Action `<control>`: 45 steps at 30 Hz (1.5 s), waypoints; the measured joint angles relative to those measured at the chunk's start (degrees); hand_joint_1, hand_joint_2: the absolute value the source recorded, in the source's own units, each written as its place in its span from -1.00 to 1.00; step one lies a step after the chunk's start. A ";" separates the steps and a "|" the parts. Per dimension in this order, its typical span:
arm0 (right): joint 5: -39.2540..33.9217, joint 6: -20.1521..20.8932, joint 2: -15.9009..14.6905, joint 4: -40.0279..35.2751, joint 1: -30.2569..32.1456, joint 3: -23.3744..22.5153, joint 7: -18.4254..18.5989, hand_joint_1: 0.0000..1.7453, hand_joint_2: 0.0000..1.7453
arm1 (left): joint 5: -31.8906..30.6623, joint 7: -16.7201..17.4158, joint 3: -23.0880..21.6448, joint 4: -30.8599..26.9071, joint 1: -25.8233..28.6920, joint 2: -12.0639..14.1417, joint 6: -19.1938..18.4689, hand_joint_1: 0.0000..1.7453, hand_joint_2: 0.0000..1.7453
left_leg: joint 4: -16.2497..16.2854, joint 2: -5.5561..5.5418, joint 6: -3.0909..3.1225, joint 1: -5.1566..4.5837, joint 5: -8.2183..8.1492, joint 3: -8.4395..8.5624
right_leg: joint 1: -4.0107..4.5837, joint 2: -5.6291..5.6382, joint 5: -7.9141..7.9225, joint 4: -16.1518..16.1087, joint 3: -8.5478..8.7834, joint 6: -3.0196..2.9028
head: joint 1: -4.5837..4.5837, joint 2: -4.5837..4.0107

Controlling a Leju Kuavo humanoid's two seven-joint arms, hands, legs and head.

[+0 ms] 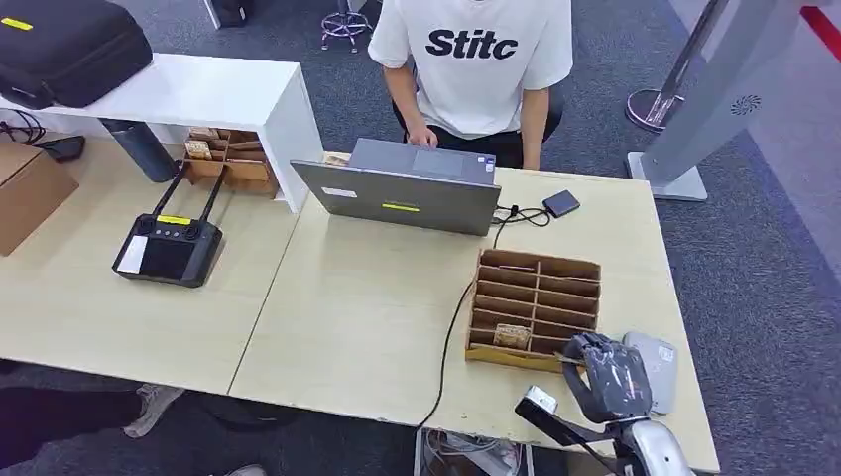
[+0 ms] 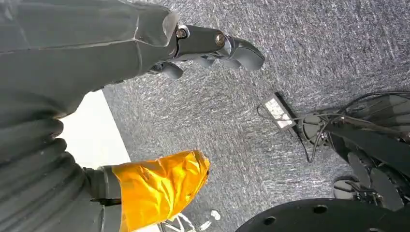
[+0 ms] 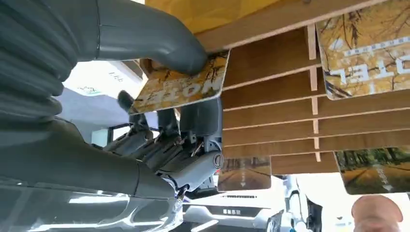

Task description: Pass the card to the sensor for recognition and then transmit it.

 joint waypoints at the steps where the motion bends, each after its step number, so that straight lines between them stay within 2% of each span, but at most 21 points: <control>1: 0.13 -0.26 0.00 -0.02 -0.15 -0.04 -0.02 1.00 1.00 | -0.02 0.00 -0.02 0.00 0.00 0.02 -0.02 -1.00 1.00 | 0.00 0.00 0.00 0.00 0.00 0.00 | 0.00 0.00 0.00 0.00 0.00 0.00 | 0.00 0.00; 5: 0.13 -2.16 0.00 -1.93 -1.19 -0.48 -0.04 1.00 1.00 | -0.39 -0.04 -0.09 0.00 -0.04 0.20 -0.22 -1.00 1.00 | 0.00 0.01 0.00 0.00 0.00 0.00 | 0.00 0.01 0.01 0.01 -0.01 0.00 | 0.00 0.00; 10: 0.02 -4.50 0.00 -7.84 -3.28 -2.73 -1.27 1.00 1.00 | -0.61 -0.13 -0.11 0.00 -0.05 0.46 -0.89 -1.00 1.00 | 0.01 0.01 0.00 0.00 0.01 0.05 | 0.00 0.01 0.01 0.01 0.00 0.00 | 0.00 0.00; 18: -0.37 -5.07 0.00 -13.75 -4.29 -4.39 -2.27 1.00 1.00 | -0.81 -0.26 -0.11 0.00 -0.11 0.52 -1.38 -1.00 1.00 | 0.01 0.01 0.00 0.00 0.01 0.03 | 0.00 0.01 0.01 0.01 0.00 0.00 | 0.00 0.00; 24: -1.12 -5.49 0.24 -18.15 -5.46 -7.08 -7.15 1.00 1.00 | -1.49 -0.35 -0.11 0.00 -0.25 0.83 -1.86 -1.00 1.00 | 0.01 0.01 0.00 0.00 0.01 0.02 | 0.00 0.01 0.01 0.01 0.00 0.00 | 0.00 0.00; 27: -5.17 -5.64 0.50 -20.24 -7.28 -7.87 -9.18 1.00 1.00 | -2.14 -0.35 -0.11 0.00 -0.52 0.96 -2.12 -1.00 1.00 | 0.01 0.02 0.00 0.00 0.01 0.03 | 0.00 0.01 0.02 0.02 0.01 -0.01 | 0.00 0.00; 29: -8.31 -4.12 0.83 -20.61 -9.45 -7.67 -9.44 1.00 1.00 | -3.08 0.00 -0.13 0.00 -0.89 1.09 -2.43 -1.00 1.00 | 0.01 0.02 0.00 0.00 0.02 -0.01 | 0.00 0.02 0.04 0.04 0.02 -0.02 | 0.00 0.00; 32: -11.52 3.18 1.95 -19.36 -15.06 -5.99 -7.50 1.00 1.00 | -4.24 0.13 -0.22 0.00 -1.85 1.11 -2.23 -1.00 1.00 | 0.00 0.09 -0.04 0.01 0.08 0.01 | 0.00 0.09 0.13 0.05 0.00 -0.13 | -0.02 0.00; 34: -11.91 7.13 3.37 -16.47 -19.79 -4.22 -5.85 1.00 1.00 | -5.33 0.57 -0.28 0.00 -2.77 1.07 -1.90 -1.00 1.00 | 0.00 0.09 -0.12 0.02 0.20 0.00 | 0.01 0.09 0.19 0.07 -0.01 -0.10 | -0.02 0.00; 37: -11.69 10.78 5.60 -10.75 -26.61 -1.66 -3.65 1.00 1.00 | -7.06 1.29 -0.35 0.00 -3.90 1.01 -1.88 -1.00 1.00 | 0.00 0.01 -0.14 0.03 0.29 0.00 | 0.01 0.04 0.23 0.10 -0.03 -0.09 | 0.02 0.00; 41: -10.93 12.20 8.06 -3.40 -32.91 0.81 -2.08 1.00 1.00 | -8.37 1.77 -0.37 0.00 -4.44 1.03 -1.73 -1.00 1.00 | 0.00 -0.03 -0.20 0.03 0.34 0.00 | 0.02 0.02 0.28 0.10 -0.03 -0.11 | 0.00 0.00; 45: -10.86 12.00 9.29 0.33 -35.26 1.95 -2.05 1.00 1.00 | -8.72 1.77 -0.37 0.00 -4.42 1.03 -1.55 -1.00 1.00 | 0.00 -0.06 -0.19 0.03 0.34 -0.03 | 0.01 0.01 0.27 0.09 -0.04 -0.10 | 0.00 0.00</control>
